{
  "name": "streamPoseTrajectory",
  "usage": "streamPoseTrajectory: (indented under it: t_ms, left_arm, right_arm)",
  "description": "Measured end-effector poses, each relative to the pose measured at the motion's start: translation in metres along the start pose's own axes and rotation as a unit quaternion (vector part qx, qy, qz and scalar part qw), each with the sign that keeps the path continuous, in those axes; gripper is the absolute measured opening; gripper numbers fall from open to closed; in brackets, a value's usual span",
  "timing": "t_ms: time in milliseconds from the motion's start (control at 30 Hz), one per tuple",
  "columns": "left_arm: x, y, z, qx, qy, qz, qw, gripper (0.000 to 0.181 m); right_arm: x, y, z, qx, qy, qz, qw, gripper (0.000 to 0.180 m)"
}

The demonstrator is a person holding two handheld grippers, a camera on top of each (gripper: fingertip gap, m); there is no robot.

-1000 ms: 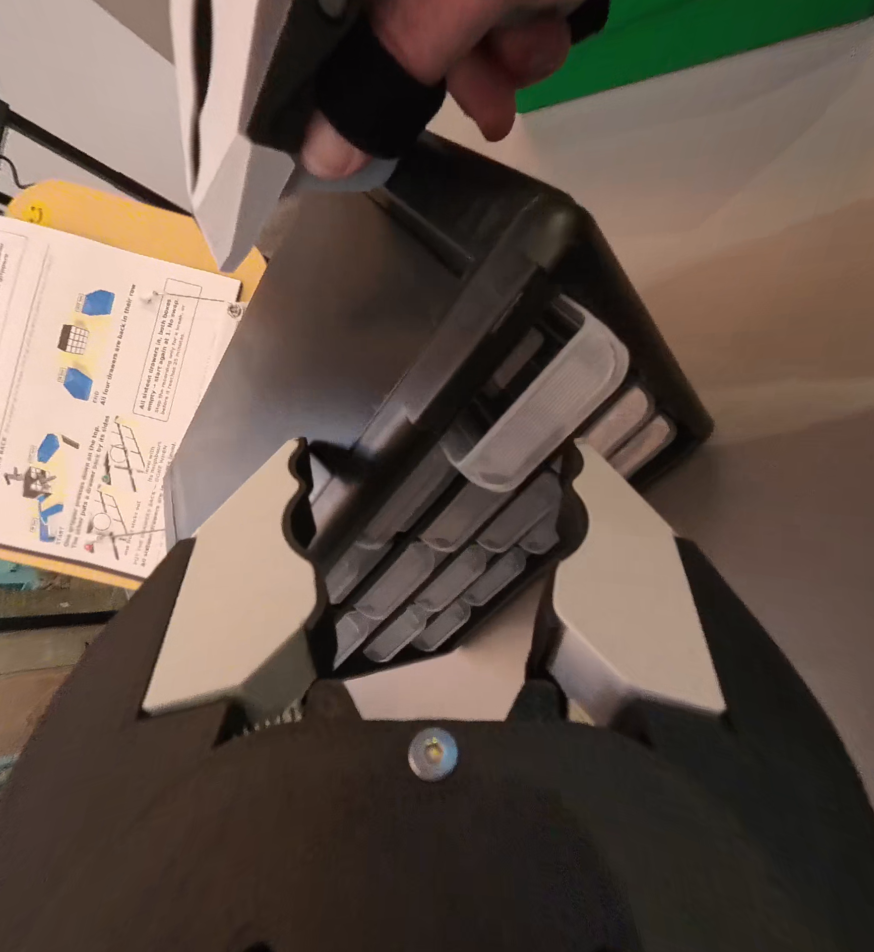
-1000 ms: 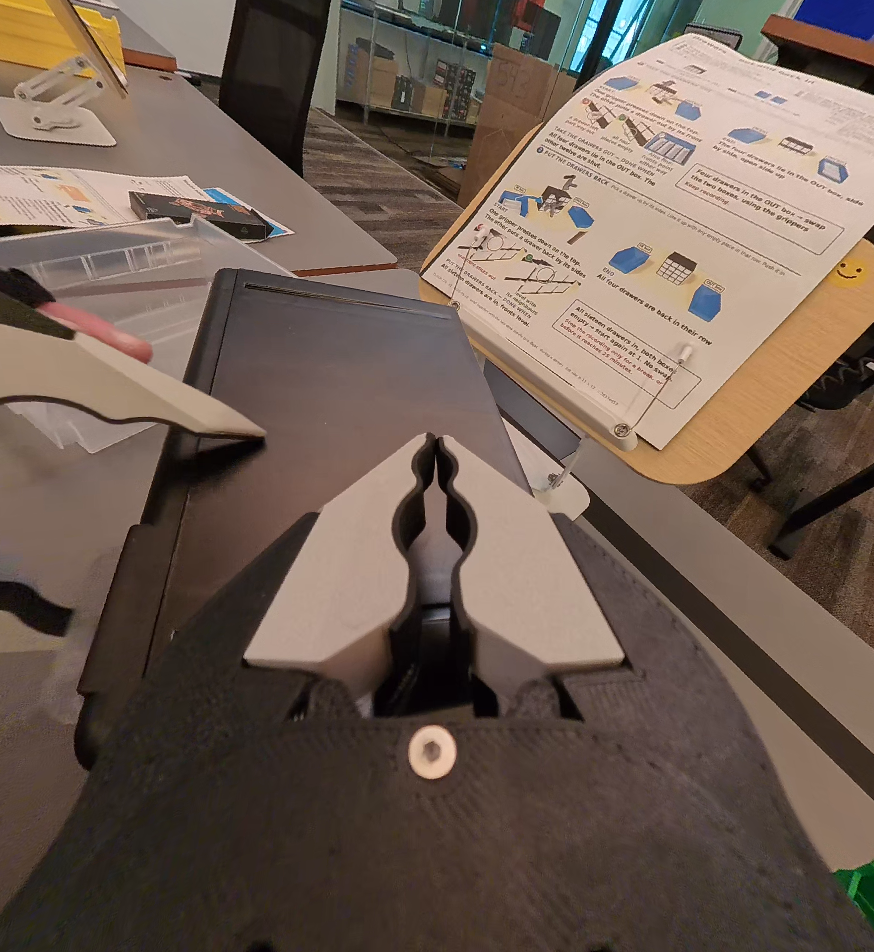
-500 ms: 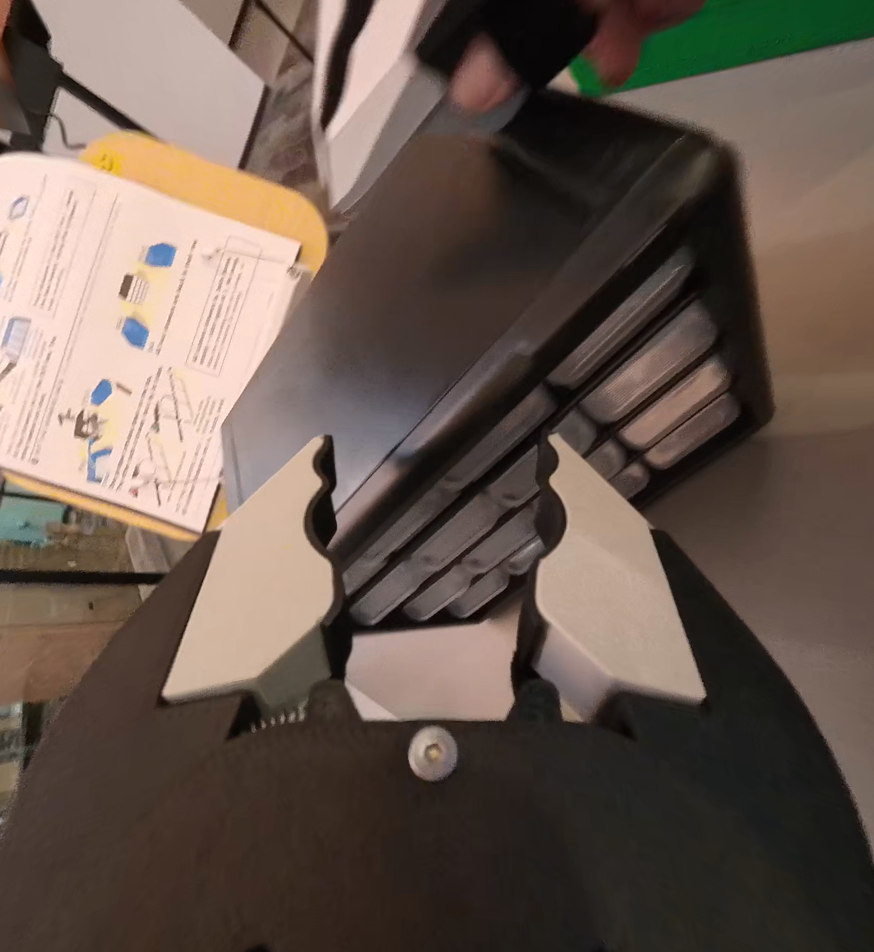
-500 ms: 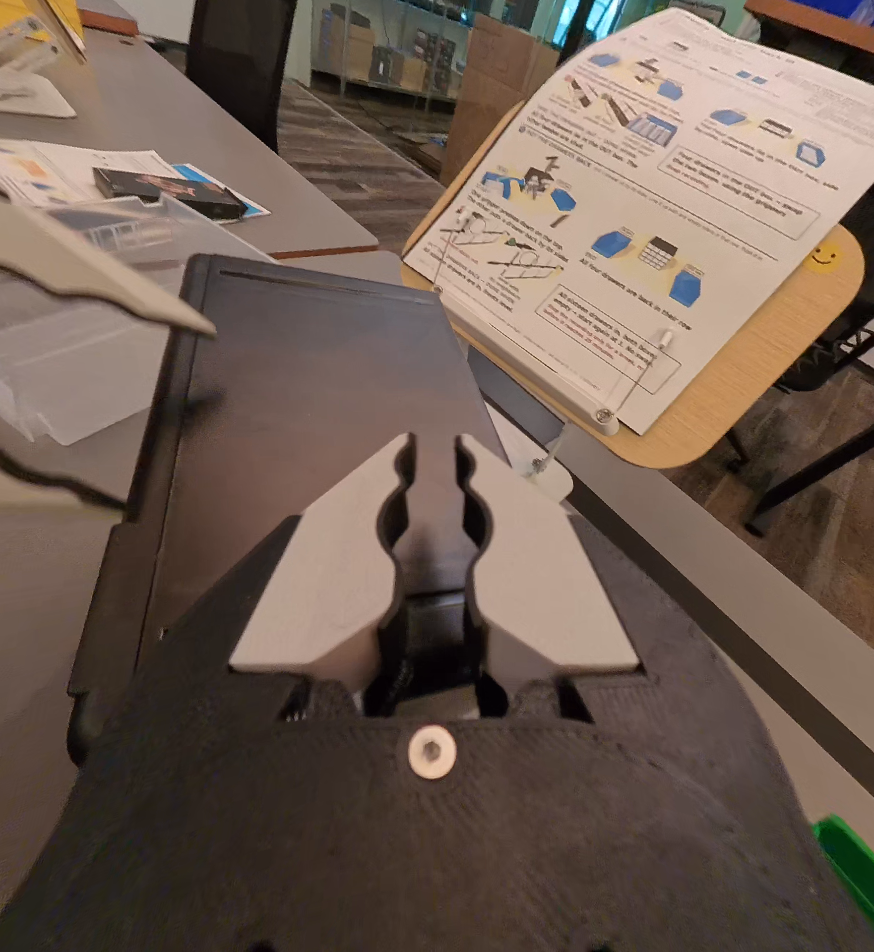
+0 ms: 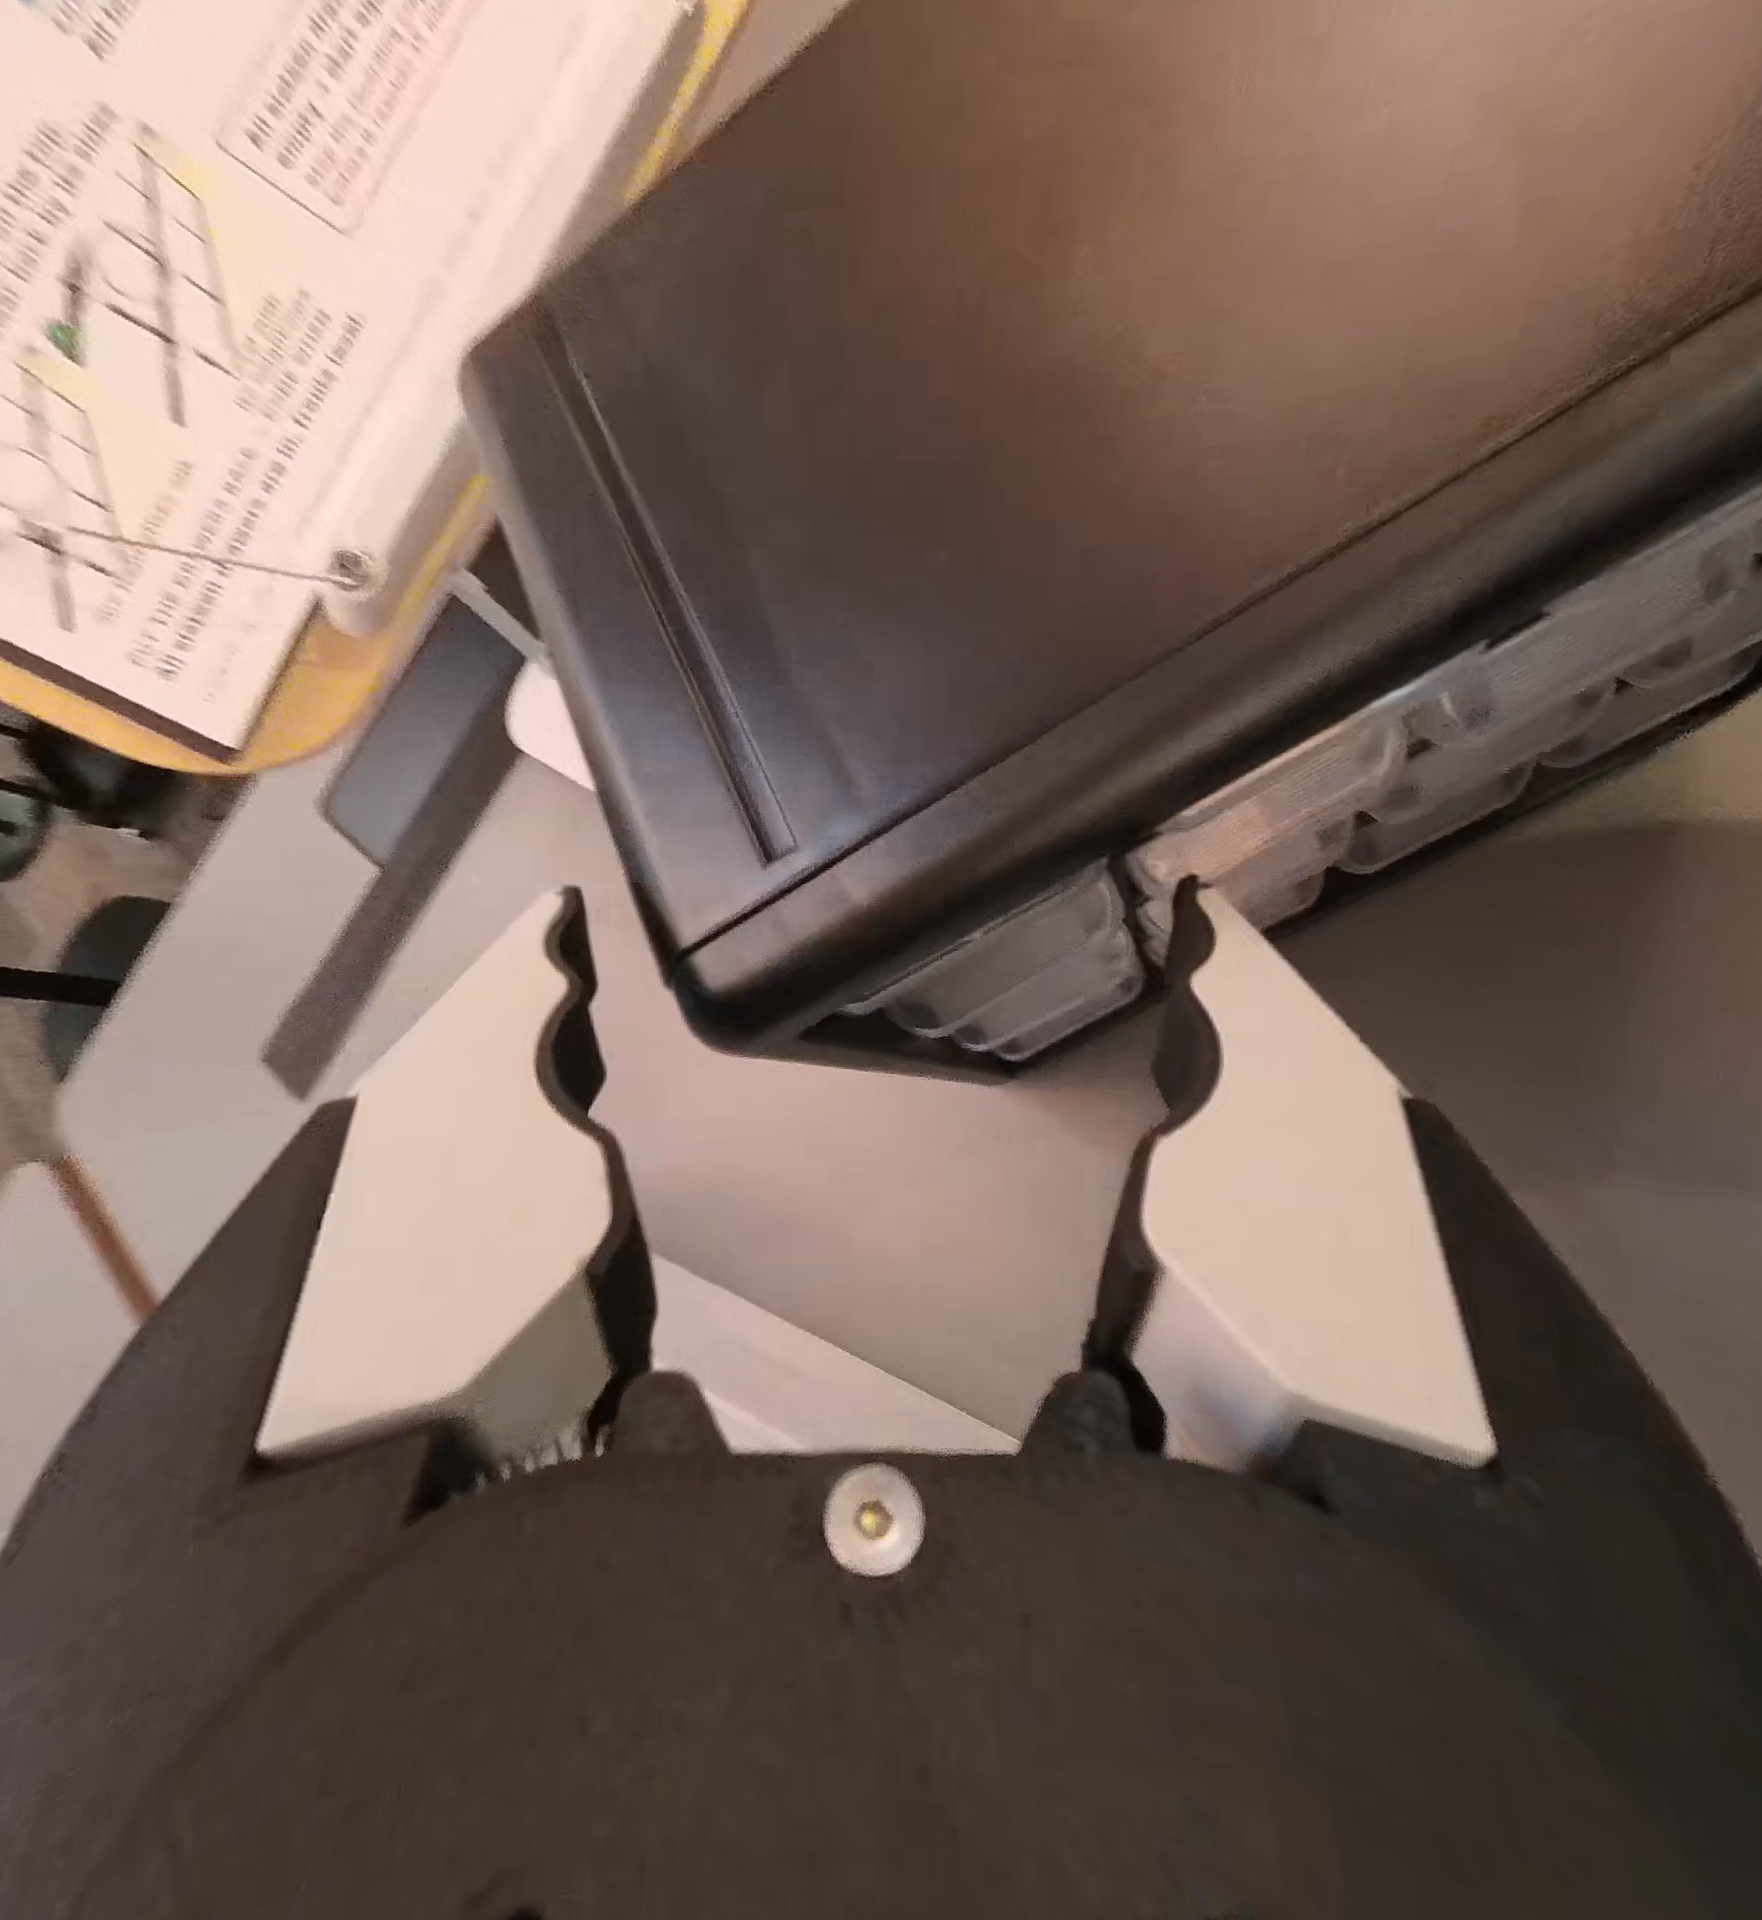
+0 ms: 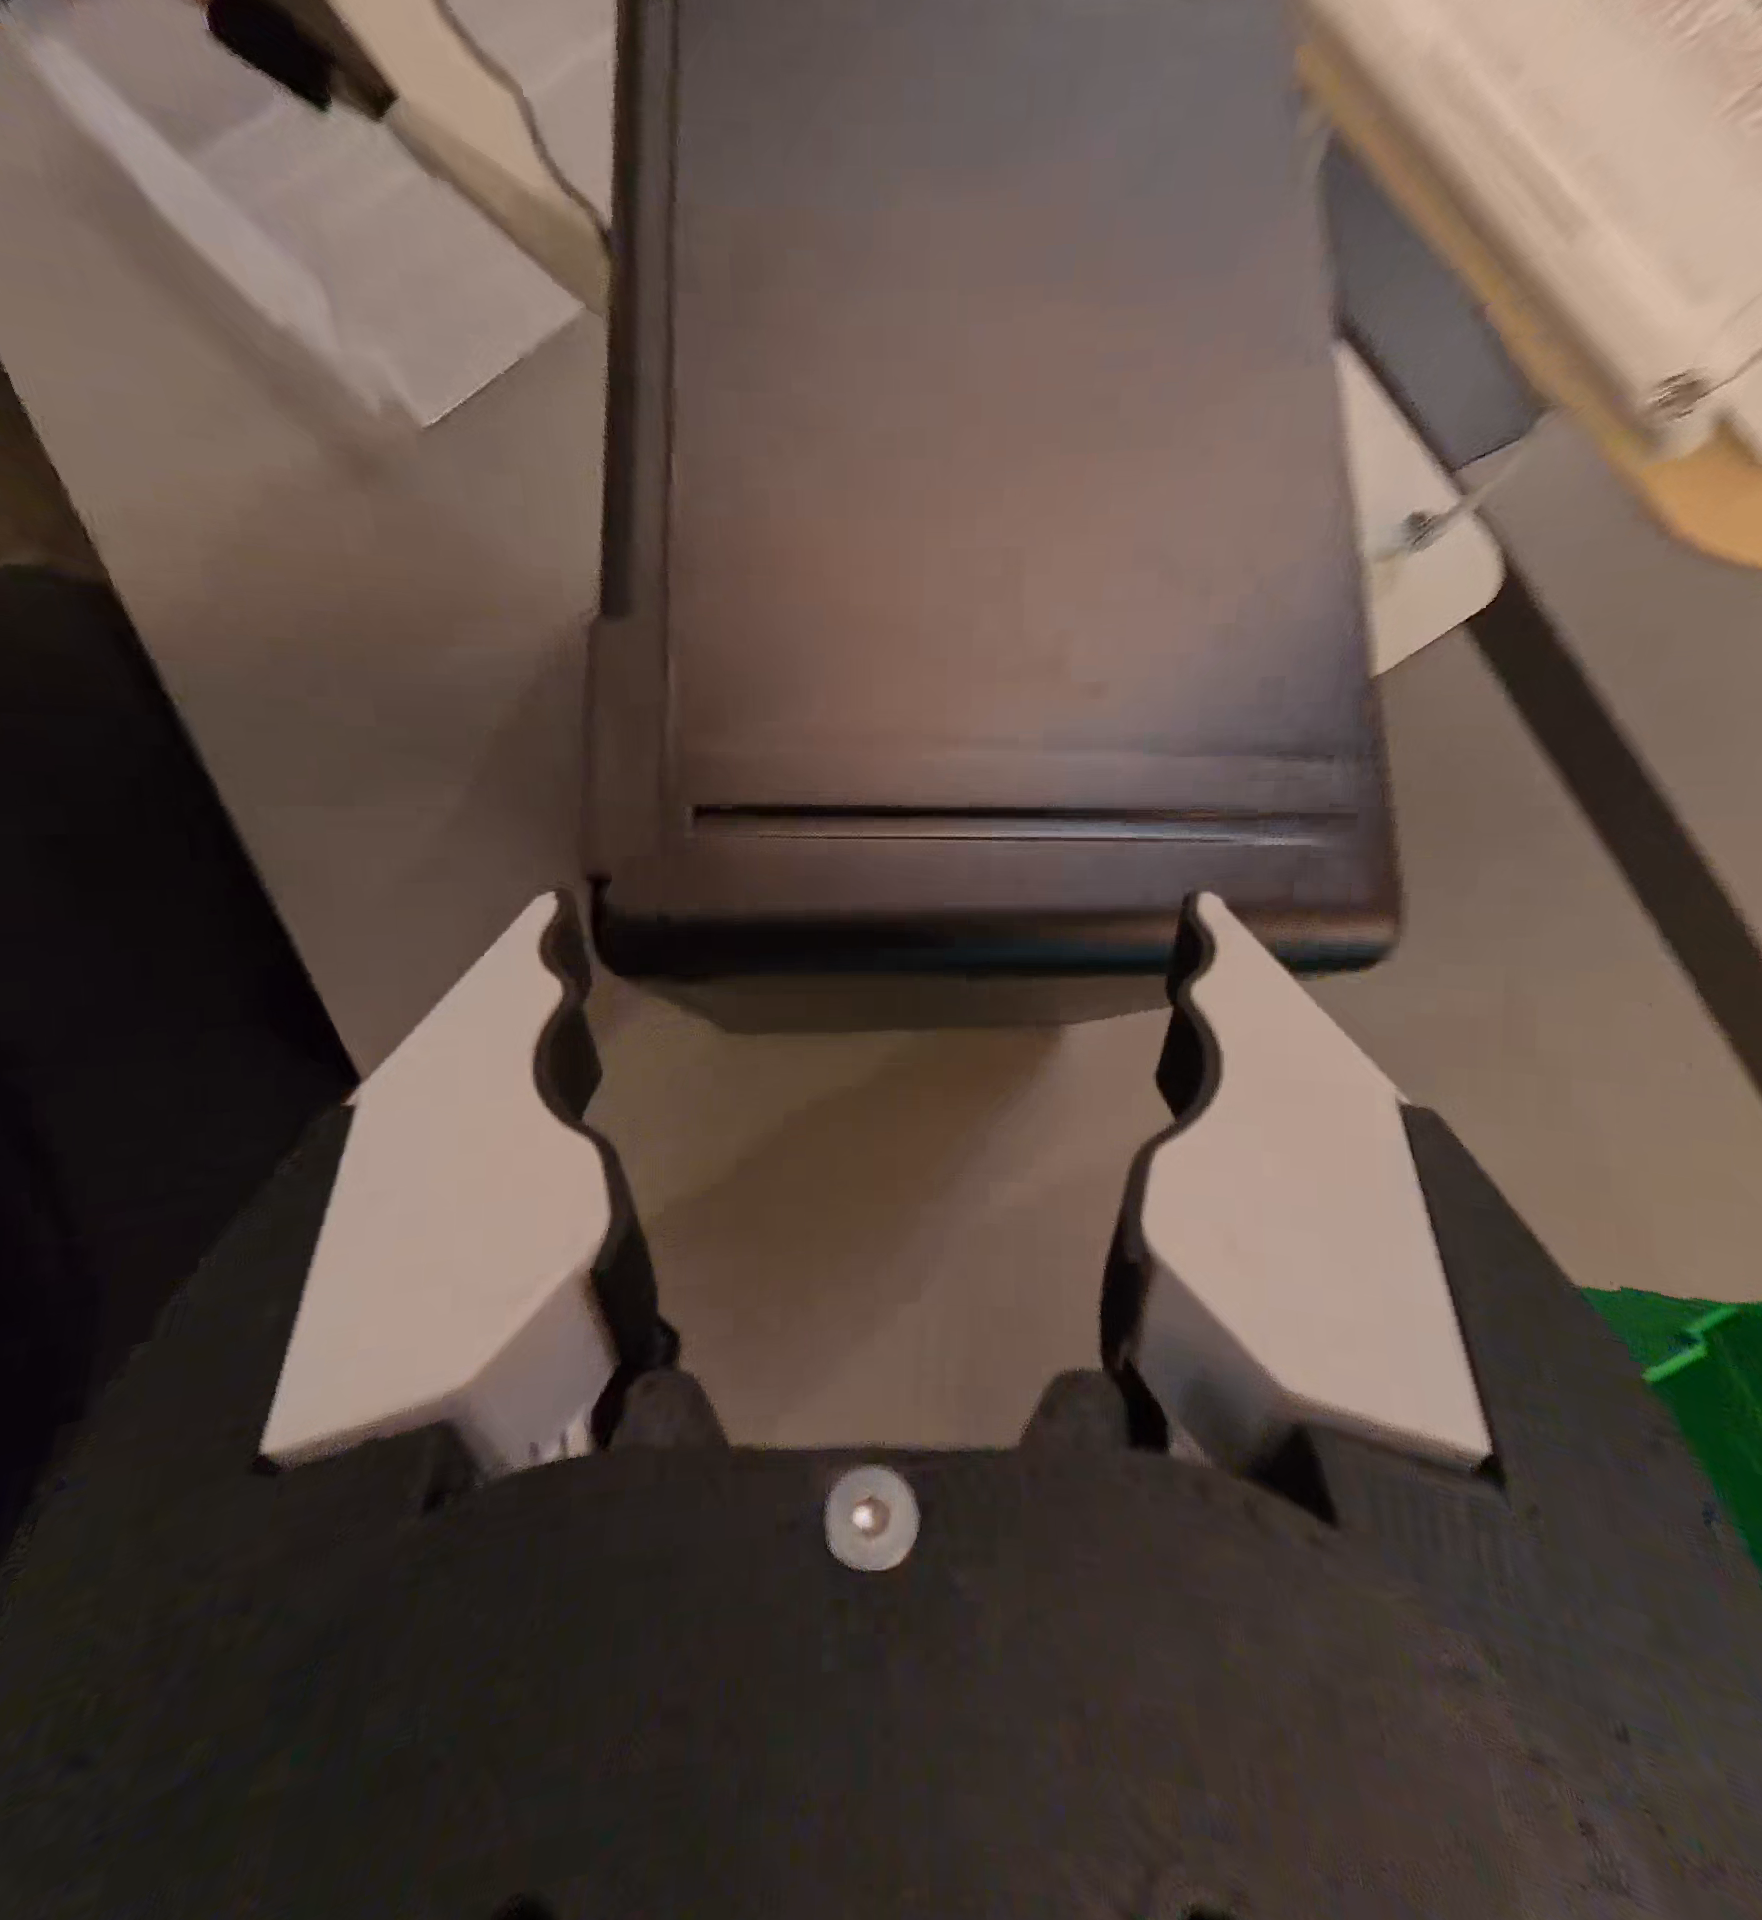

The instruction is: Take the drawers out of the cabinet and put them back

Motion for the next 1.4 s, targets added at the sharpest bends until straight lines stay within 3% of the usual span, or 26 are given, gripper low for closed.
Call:
streamPoseTrajectory:
  t_ms: [167,333,500,600,700,800,967,1100,1233,1400]
  left_arm:
    - [0.007,-0.004,-0.004,-0.014,-0.007,-0.012,1.0,0.103]
    - [-0.001,-0.007,-0.003,-0.034,-0.018,-0.019,0.999,0.085]
    - [-0.005,-0.023,-0.001,-0.02,0.002,-0.003,1.0,0.09]
    - [-0.009,-0.03,0.0,-0.02,0.006,-0.004,1.0,0.09]
    - [-0.016,-0.036,0.001,-0.036,-0.031,-0.026,0.999,0.07]
    - [-0.013,-0.044,-0.002,-0.045,-0.036,-0.048,0.997,0.075]
    - [-0.009,-0.045,-0.003,-0.036,-0.033,-0.047,0.998,0.082]
    - [-0.035,-0.026,-0.006,-0.042,-0.055,-0.02,0.997,0.073]
    - [-0.063,-0.005,-0.032,-0.061,-0.025,0.032,0.997,0.07]
    - [-0.1,0.019,-0.098,-0.106,0.043,0.11,0.987,0.069]
  right_arm:
    - [0.015,0.01,-0.001,-0.013,0.065,-0.047,0.997,0.116]
    - [0.022,0.004,-0.002,-0.03,0.09,-0.094,0.991,0.119]
    - [0.023,-0.012,-0.005,-0.043,0.067,-0.098,0.992,0.118]
    - [0.022,-0.023,-0.009,-0.043,0.053,-0.104,0.992,0.104]
    - [0.022,-0.039,-0.016,-0.022,0.062,-0.125,0.99,0.085]
    - [0.033,-0.045,-0.024,-0.043,0.076,-0.146,0.985,0.095]
    - [0.028,-0.047,-0.024,-0.021,0.06,-0.126,0.99,0.083]
    - [0.011,-0.054,-0.026,-0.011,0.041,-0.127,0.991,0.081]
    - [-0.013,-0.074,-0.041,0.021,0.027,-0.15,0.988,0.082]
    - [-0.051,-0.107,-0.073,0.085,0.005,-0.19,0.978,0.083]
Point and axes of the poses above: each gripper's, where its closed fingertips meet, x out along the fingers, z out of its top, y = z × x across the jaws, the point moved 7 cm from there along -x, back along the fingers, and after that the axes turned 7 degrees about x, right-handed, at the moved point
